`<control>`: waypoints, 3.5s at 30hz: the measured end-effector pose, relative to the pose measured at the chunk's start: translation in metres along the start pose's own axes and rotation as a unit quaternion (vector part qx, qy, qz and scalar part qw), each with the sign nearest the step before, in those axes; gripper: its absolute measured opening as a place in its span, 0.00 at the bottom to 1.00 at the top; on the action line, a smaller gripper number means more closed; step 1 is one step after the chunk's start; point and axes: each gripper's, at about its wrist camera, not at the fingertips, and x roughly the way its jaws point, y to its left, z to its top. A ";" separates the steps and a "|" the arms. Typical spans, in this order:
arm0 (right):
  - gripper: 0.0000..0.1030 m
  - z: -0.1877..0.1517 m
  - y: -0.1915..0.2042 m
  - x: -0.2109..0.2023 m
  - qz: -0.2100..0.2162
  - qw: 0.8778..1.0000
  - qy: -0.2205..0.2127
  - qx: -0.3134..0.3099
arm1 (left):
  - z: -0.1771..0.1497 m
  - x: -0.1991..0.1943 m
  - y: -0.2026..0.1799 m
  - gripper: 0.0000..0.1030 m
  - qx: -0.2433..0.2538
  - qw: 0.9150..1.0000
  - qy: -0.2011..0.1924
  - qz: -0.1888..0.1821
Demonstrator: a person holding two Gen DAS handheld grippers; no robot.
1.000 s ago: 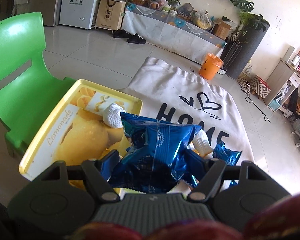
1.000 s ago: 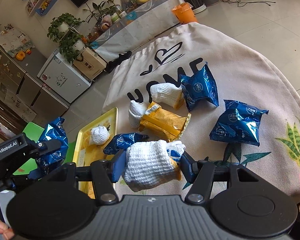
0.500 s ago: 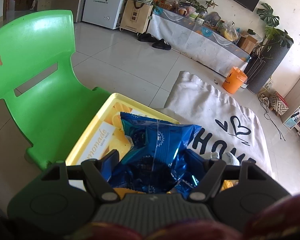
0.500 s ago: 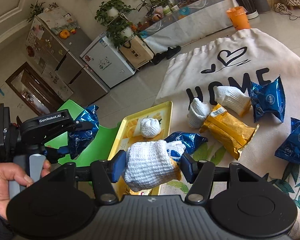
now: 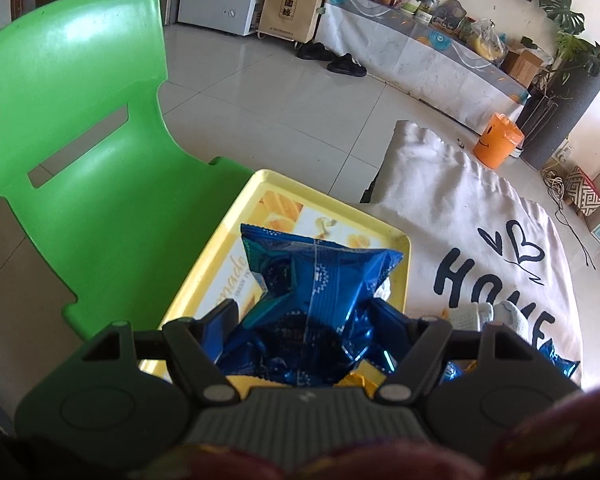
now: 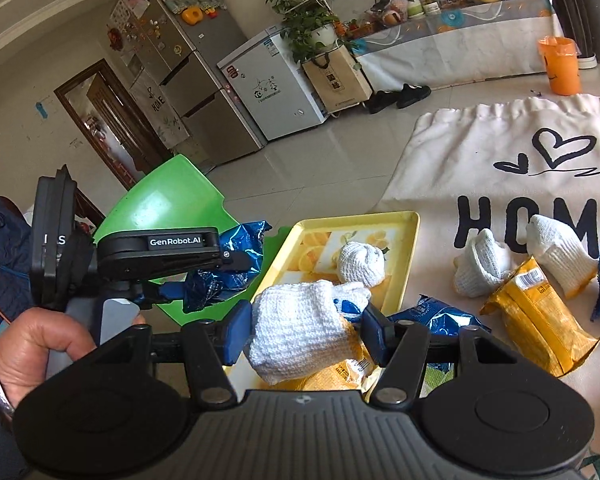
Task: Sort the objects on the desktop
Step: 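Carry the blue packet and white fruit over the yellow tray, then open both grippers to drop the packet and fruit onto the tray, then withdraw both tools from the tray back toward the snack pile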
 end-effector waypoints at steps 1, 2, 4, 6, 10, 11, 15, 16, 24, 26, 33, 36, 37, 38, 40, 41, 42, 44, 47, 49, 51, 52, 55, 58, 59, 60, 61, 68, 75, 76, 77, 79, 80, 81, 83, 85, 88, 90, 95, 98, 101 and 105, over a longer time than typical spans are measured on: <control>0.57 0.001 -0.001 0.006 0.001 1.000 0.005 0.005 | 0.001 0.003 0.003 0.71 -0.008 1.000 0.004 0.001; 0.57 0.001 0.000 0.012 0.002 1.000 0.009 0.007 | 0.002 0.005 0.006 0.71 -0.014 1.000 0.005 0.002; 0.57 0.004 0.002 0.023 0.002 1.000 0.012 0.002 | 0.004 0.008 0.010 0.71 -0.024 1.000 0.004 0.002; 0.57 0.006 0.005 0.033 0.003 1.000 0.016 -0.003 | 0.006 0.010 0.013 0.71 -0.032 0.999 0.005 0.003; 0.57 0.011 0.007 0.056 0.011 1.000 0.026 0.001 | 0.010 0.016 0.016 0.71 -0.041 0.999 0.014 0.007; 0.57 0.011 0.008 0.060 0.012 1.000 0.029 0.000 | 0.010 0.017 0.017 0.71 -0.043 0.999 0.016 0.008; 0.57 0.015 0.013 0.080 0.013 0.999 0.037 -0.010 | 0.016 0.018 0.024 0.71 -0.062 0.998 0.010 0.016; 0.57 0.015 0.014 0.085 0.014 0.999 0.038 -0.009 | 0.018 0.018 0.026 0.71 -0.067 0.998 0.007 0.019; 0.75 0.016 0.022 0.095 0.007 1.000 0.014 -0.015 | 0.023 0.017 0.030 0.92 -0.083 0.996 -0.010 0.026; 0.77 0.018 0.019 0.092 0.001 1.000 0.013 -0.008 | 0.024 0.015 0.030 0.93 -0.089 0.996 -0.015 0.026; 0.77 0.022 0.005 0.080 -0.020 1.000 0.020 -0.001 | 0.022 0.015 0.020 0.99 -0.084 0.996 -0.008 0.006; 0.77 0.022 -0.002 0.075 -0.029 0.999 0.024 0.003 | 0.019 0.016 0.008 0.99 -0.069 0.998 -0.008 -0.003; 0.77 0.023 -0.005 0.073 -0.031 0.999 0.024 0.005 | 0.018 0.016 0.005 0.99 -0.064 0.998 -0.008 -0.005; 0.77 0.023 -0.008 0.071 -0.035 0.999 0.024 0.007 | 0.018 0.016 0.003 0.99 -0.061 0.998 -0.007 -0.008; 0.77 0.025 -0.014 0.066 -0.043 0.999 0.025 0.011 | 0.017 0.018 -0.002 0.99 -0.055 0.998 -0.004 -0.014; 0.77 0.025 -0.017 0.064 -0.047 0.999 0.024 0.013 | 0.016 0.018 -0.004 0.99 -0.053 0.998 -0.002 -0.019; 0.77 0.026 -0.021 0.060 -0.051 0.998 0.021 0.017 | 0.015 0.019 -0.007 0.99 -0.051 0.998 -0.001 -0.024; 0.77 0.027 -0.029 0.054 -0.062 0.998 0.017 0.027 | 0.014 0.020 -0.012 0.99 -0.046 0.998 0.002 -0.031; 0.77 0.029 -0.043 0.047 -0.076 0.996 0.014 0.047 | 0.011 0.021 -0.023 0.99 -0.033 0.999 0.005 -0.041; 0.77 0.030 -0.050 0.042 -0.088 0.994 0.013 0.058 | 0.009 0.021 -0.030 0.99 -0.020 0.999 0.006 -0.045; 0.77 0.030 -0.057 0.037 -0.100 0.993 0.013 0.064 | 0.006 0.022 -0.038 0.99 -0.006 0.999 0.011 -0.052; 0.77 0.031 -0.061 0.035 -0.107 0.992 0.013 0.067 | 0.004 0.023 -0.042 0.99 0.001 0.998 0.013 -0.057; 0.77 0.030 -0.072 0.030 -0.128 0.989 0.017 0.075 | -0.001 0.026 -0.054 0.99 0.021 0.997 0.019 -0.065; 0.77 0.027 -0.084 0.023 -0.145 0.985 0.020 0.088 | -0.005 0.028 -0.063 0.99 0.037 0.997 0.025 -0.069; 0.77 0.026 -0.088 0.021 -0.150 0.984 0.021 0.094 | -0.007 0.029 -0.066 0.99 0.040 0.996 0.027 -0.071; 0.77 0.025 -0.091 0.019 -0.155 0.983 0.022 0.100 | -0.008 0.030 -0.068 0.99 0.043 0.996 0.028 -0.072; 0.77 0.024 -0.095 0.017 -0.159 0.981 0.023 0.107 | -0.009 0.030 -0.070 0.99 0.046 0.996 0.030 -0.074; 0.77 0.024 -0.120 0.009 -0.178 0.972 0.022 0.153 | -0.016 0.038 -0.082 0.99 0.068 0.994 0.042 -0.078; 0.77 0.019 -0.133 0.008 -0.203 0.963 0.036 0.172 | -0.025 0.049 -0.096 0.99 0.089 0.992 0.052 -0.071; 0.77 0.019 -0.135 0.008 -0.204 0.963 0.036 0.175 | -0.026 0.051 -0.098 0.99 0.088 0.992 0.056 -0.075; 0.77 0.019 -0.136 0.007 -0.205 0.962 0.036 0.178 | -0.027 0.053 -0.099 0.99 0.089 0.991 0.058 -0.079; 0.77 0.019 -0.138 0.006 -0.210 0.960 0.036 0.179 | -0.029 0.056 -0.103 0.99 0.097 0.990 0.059 -0.080; 0.77 0.019 -0.140 0.007 -0.214 0.960 0.036 0.176 | -0.031 0.058 -0.105 0.99 0.100 0.990 0.062 -0.076; 0.77 0.019 -0.140 0.007 -0.219 0.960 0.037 0.171 | -0.032 0.060 -0.107 0.99 0.101 0.990 0.066 -0.076; 0.77 0.018 -0.141 0.011 -0.226 0.960 0.041 0.161 | -0.034 0.062 -0.109 0.99 0.103 0.989 0.069 -0.083; 0.77 0.017 -0.142 0.015 -0.232 0.959 0.047 0.153 | -0.036 0.065 -0.113 0.99 0.114 0.988 0.071 -0.078; 0.77 0.015 -0.143 0.021 -0.242 0.959 0.054 0.139 | -0.038 0.070 -0.116 0.99 0.113 0.987 0.082 -0.080; 0.77 0.014 -0.143 0.025 -0.246 0.959 0.058 0.129 | -0.039 0.072 -0.119 0.99 0.119 0.986 0.084 -0.082; 0.77 0.010 -0.146 0.034 -0.248 0.959 0.072 0.118 | -0.043 0.081 -0.124 0.99 0.129 0.984 0.094 -0.075; 0.77 0.008 -0.145 0.037 -0.248 0.960 0.080 0.106 | -0.045 0.084 -0.127 0.99 0.136 0.983 0.100 -0.076; 0.74 0.005 -0.143 0.039 -0.256 0.959 0.086 0.087 | -0.048 0.087 -0.130 0.99 0.141 0.980 0.109 -0.084; 0.63 0.003 -0.144 0.038 -0.256 0.959 0.087 0.085 | -0.053 0.091 -0.134 0.99 0.149 0.978 0.115 -0.088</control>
